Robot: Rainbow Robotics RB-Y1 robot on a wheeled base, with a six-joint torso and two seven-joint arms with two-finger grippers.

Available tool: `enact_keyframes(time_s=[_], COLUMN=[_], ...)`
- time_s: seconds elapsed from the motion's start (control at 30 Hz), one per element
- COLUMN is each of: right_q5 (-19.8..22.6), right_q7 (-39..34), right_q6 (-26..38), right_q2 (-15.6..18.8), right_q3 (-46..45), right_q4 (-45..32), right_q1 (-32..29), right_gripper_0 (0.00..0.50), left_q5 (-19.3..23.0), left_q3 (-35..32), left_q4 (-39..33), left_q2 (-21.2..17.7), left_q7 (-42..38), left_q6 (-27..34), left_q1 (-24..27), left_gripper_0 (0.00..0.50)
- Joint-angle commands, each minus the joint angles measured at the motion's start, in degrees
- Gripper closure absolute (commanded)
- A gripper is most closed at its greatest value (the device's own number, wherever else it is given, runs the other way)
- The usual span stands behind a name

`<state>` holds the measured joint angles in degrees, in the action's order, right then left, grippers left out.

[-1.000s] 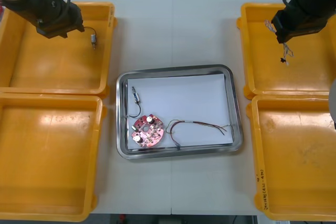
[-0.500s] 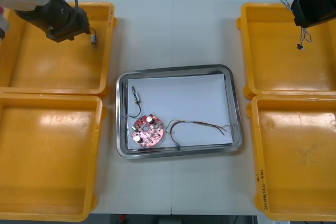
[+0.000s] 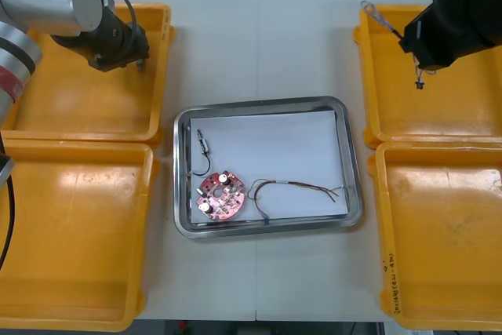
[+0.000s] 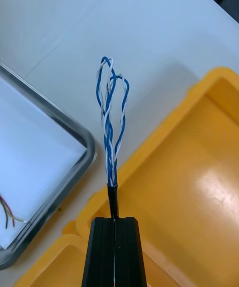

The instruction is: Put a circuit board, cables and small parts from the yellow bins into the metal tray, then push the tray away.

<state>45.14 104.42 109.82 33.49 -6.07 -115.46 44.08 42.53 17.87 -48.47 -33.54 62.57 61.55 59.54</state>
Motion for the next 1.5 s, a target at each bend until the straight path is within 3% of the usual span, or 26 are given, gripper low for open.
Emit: enact_keyframes(time_s=[0.03, 0.17, 0.3, 0.53, 0.67, 0.83, 0.87, 0.9, 0.97, 1.2, 1.5], right_q5=[4.3, 6.5, 5.4, -1.1, -5.8, -7.3, -7.5, -7.6, -7.7, -8.3, -10.6], right_q7=[-1.0, -0.9, -0.6, 3.0, 8.2, 12.7, 13.9, 15.4, 17.7, 23.9, 24.9], right_q6=[0.2, 0.2, 0.2, 0.2, -5.0, -12.3, -13.8, -15.1, -16.6, -22.6, -28.6], right_q2=[2.4, 2.5, 2.5, 2.5, 2.3, 1.5, 0.9, 0.3, -0.5, -1.6, -1.4], right_q3=[6.5, 12.2, 17.8, 28.4, 33.5, 36.7, 37.5, 38.0, 38.9, 42.8, 48.0], right_q4=[-6.4, -8.6, -9.6, -9.5, -7.2, -2.3, -0.8, 0.8, 3.0, 8.8, 12.8], right_q1=[-0.3, -0.3, -0.3, -0.3, -0.3, -0.1, 0.0, 0.3, 0.8, 1.5, 2.2], right_gripper_0=[0.5, 0.5, 0.5, 0.5, 0.5, 0.5, 0.5, 0.5, 0.5, 0.5, 0.5], left_q5=[-0.8, -1.0, -1.2, -1.0, -1.0, -1.0, -1.0, -0.9, -0.8, -0.4, 0.0], left_q3=[1.4, 1.9, 2.8, 2.8, 3.0, 3.1, 3.1, 3.2, 3.1, 3.1, 3.1], left_q4=[0.0, 0.0, 0.5, 2.7, 3.2, 3.2, 3.3, 3.2, 3.2, 3.2, 3.2], left_q2=[1.3, 1.6, 1.6, 2.0, 2.0, 2.0, 2.0, 2.0, 2.0, 2.0, 1.4], left_q7=[2.7, 2.6, 2.6, 3.2, 3.4, 3.4, 3.4, 3.4, 3.5, 3.6, 3.4], left_q6=[-1.5, -1.8, -2.4, -4.4, -4.6, -4.6, -4.6, -4.6, -4.6, -5.2, -5.4], left_q1=[3.2, 3.2, 3.1, 3.2, 3.1, 3.1, 3.1, 3.1, 3.1, 3.0, 3.0], left_gripper_0=[0.0, 0.0, 0.0, 0.0, 0.0, 0.0, 0.157, 0.357, 0.497, 0.499, 0.5])
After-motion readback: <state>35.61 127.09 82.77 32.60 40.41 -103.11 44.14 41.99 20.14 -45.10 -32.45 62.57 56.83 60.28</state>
